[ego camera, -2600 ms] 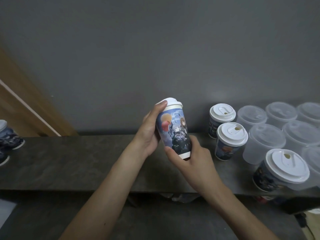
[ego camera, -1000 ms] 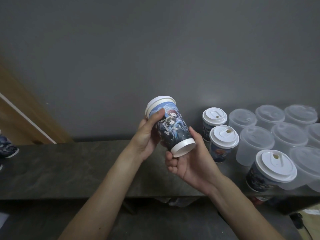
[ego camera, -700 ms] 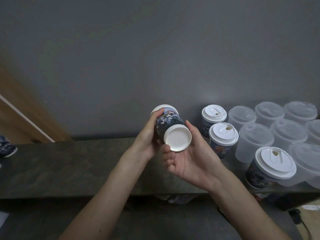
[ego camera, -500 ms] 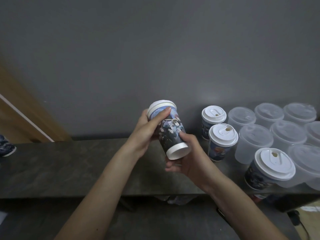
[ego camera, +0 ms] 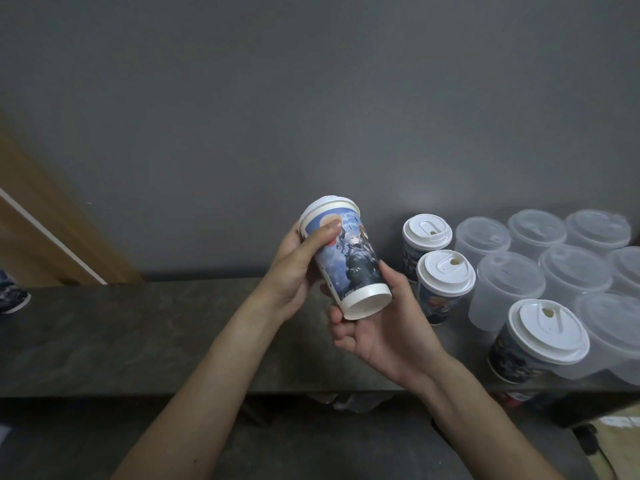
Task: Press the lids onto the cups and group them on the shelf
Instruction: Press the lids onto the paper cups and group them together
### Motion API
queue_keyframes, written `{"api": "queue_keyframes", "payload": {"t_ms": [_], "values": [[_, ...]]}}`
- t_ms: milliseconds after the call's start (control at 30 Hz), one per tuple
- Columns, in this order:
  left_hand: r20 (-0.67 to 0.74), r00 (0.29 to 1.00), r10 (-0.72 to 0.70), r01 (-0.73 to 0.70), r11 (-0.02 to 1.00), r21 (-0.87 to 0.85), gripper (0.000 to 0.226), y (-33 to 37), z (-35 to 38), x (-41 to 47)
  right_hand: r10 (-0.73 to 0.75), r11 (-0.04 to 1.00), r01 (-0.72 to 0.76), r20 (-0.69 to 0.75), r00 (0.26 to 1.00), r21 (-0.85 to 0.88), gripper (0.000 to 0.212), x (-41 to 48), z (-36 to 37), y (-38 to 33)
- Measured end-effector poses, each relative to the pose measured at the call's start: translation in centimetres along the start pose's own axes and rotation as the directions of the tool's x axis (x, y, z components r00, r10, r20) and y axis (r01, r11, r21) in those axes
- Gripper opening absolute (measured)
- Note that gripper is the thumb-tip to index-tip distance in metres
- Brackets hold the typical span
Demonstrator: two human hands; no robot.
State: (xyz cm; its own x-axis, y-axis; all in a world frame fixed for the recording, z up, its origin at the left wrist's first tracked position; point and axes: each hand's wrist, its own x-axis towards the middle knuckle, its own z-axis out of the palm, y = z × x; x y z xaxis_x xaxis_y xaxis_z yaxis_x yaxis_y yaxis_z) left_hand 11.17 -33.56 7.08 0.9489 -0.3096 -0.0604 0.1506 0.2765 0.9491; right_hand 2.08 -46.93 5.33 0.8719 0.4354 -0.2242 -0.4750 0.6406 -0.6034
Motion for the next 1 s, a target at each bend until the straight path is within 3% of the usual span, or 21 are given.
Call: {"api": "queue_keyframes", "payload": {"t_ms": [167,333,400,500,567,667,800,867,933,1000], "values": [[-0.095,0.991,0.092,-0.081,0.99,0.115,0.057,-0.1,-0.2,0.2,-0.125,0.955,0.07,-0.179,0.976,-0.287,0.073,0.7,0.1,0.4],[-0.101,0.99,0.1,-0.083,0.984,0.158,0.054,0.4,-0.2,0.2,-0.128,0.963,0.082,-0.169,0.977,-0.255,0.071,0.9,0.0,0.4],[-0.127,0.992,-0.004,0.019,0.993,0.12,0.042,0.3,-0.1,0.3,-0.083,0.974,0.057,-0.109,0.991,-0.219,0.067,0.6,0.3,0.0],[-0.086,0.943,-0.322,0.323,0.946,-0.008,0.039,0.2,0.3,0.1,-0.009,0.989,0.004,-0.038,0.999,-0.147,0.064,0.1,1.3,-0.8],[-0.058,0.921,-0.385,0.384,0.923,-0.035,0.037,0.1,0.2,0.3,0.018,0.987,-0.025,-0.047,0.999,-0.156,0.068,0.1,1.5,-1.3],[-0.128,0.926,-0.355,0.359,0.933,0.005,0.044,0.0,0.2,0.7,0.036,0.973,-0.052,-0.077,0.996,-0.226,0.07,0.0,1.3,-1.6],[-0.25,0.965,-0.084,0.128,0.978,0.166,0.064,-0.1,-0.3,1.1,-0.105,0.913,0.011,-0.207,0.973,-0.408,0.075,0.6,0.5,-1.1],[-0.164,0.986,-0.036,0.061,0.987,0.147,0.068,0.5,-0.5,0.9,-0.065,0.955,0.013,-0.169,0.984,-0.296,0.065,0.4,0.3,-1.3],[-0.035,0.998,-0.051,0.05,0.999,-0.005,0.063,0.9,-0.3,0.7,0.044,0.995,-0.048,-0.048,0.998,-0.091,0.062,0.1,0.4,-1.8],[-0.034,0.999,0.001,-0.002,1.0,-0.025,0.056,0.9,-0.3,0.7,0.057,0.996,-0.058,-0.017,0.998,-0.075,0.063,0.0,0.1,-1.8]]}}
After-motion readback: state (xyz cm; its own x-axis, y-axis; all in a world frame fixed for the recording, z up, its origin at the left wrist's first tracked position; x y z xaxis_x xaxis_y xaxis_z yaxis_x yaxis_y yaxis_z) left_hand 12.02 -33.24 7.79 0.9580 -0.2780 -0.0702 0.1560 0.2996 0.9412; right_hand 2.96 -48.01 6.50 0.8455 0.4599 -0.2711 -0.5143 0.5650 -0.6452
